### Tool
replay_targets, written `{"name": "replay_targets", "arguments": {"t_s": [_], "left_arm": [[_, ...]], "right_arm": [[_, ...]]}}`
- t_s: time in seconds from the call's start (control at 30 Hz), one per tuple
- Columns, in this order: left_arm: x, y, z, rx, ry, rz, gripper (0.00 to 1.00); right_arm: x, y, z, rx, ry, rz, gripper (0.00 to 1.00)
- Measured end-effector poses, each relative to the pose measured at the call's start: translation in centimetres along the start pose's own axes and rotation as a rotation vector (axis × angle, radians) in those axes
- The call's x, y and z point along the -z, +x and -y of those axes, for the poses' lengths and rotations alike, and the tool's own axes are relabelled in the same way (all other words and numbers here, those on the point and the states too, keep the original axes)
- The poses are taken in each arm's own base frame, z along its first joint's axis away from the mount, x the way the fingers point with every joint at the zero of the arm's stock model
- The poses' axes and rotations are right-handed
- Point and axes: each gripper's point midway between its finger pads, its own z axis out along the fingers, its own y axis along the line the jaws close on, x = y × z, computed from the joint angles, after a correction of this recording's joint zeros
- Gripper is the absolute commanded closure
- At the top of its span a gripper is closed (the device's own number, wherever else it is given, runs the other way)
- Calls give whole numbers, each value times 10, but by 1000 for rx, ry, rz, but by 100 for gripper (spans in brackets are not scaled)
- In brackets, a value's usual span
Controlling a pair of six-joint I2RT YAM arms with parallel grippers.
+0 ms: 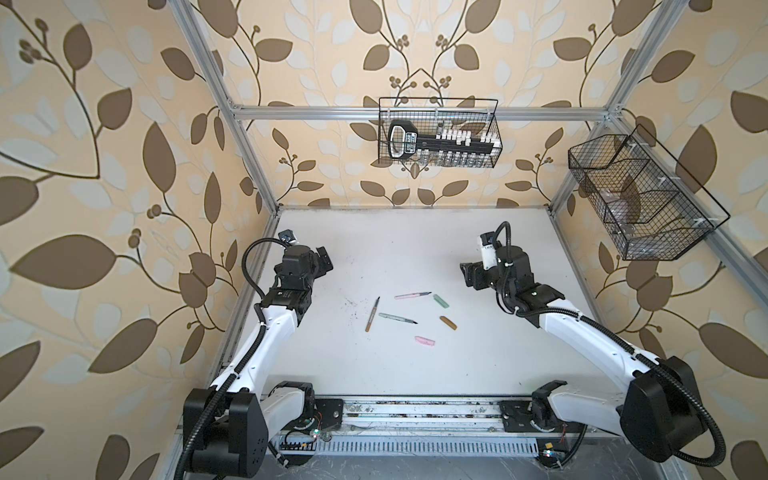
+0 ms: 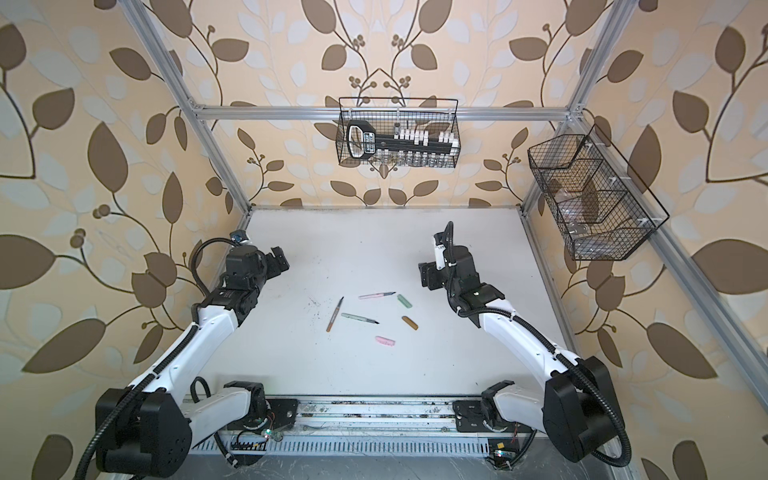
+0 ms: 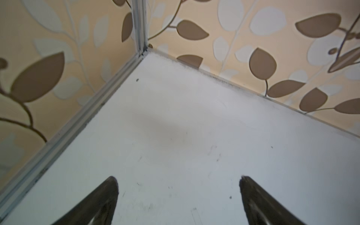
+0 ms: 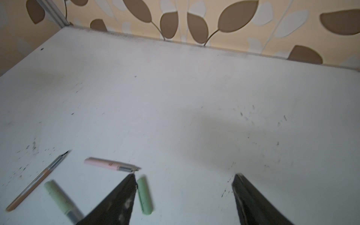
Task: Insert the pens into the pen caps
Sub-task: 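Move the right gripper over the mustard cap while the left arm rises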
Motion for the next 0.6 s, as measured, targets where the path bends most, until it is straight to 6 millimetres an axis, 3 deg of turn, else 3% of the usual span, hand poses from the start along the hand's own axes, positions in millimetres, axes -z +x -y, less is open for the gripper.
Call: {"name": "replay_targets", "arguments": {"t_s": [0.13,0.23,0.43,0.53,0.6], "left_arm": [[17,29,17,-7,69,-104,1],[28,42,26,-8,108,-154,1],[56,55,45,-16,220,-125,1],[69,62,39,-2,270,-48,1],[75,67,31,9,280,-9,1]], "right_arm": [[8,27,-43,105,-58,-169,26],[5,48,-61,181,-64,-298,28],[-3,103,-69,283,-50,-525,35],[-7,120,-67,306,-44,-596,46],[-10,129,-66,324,-44,-635,46]]}}
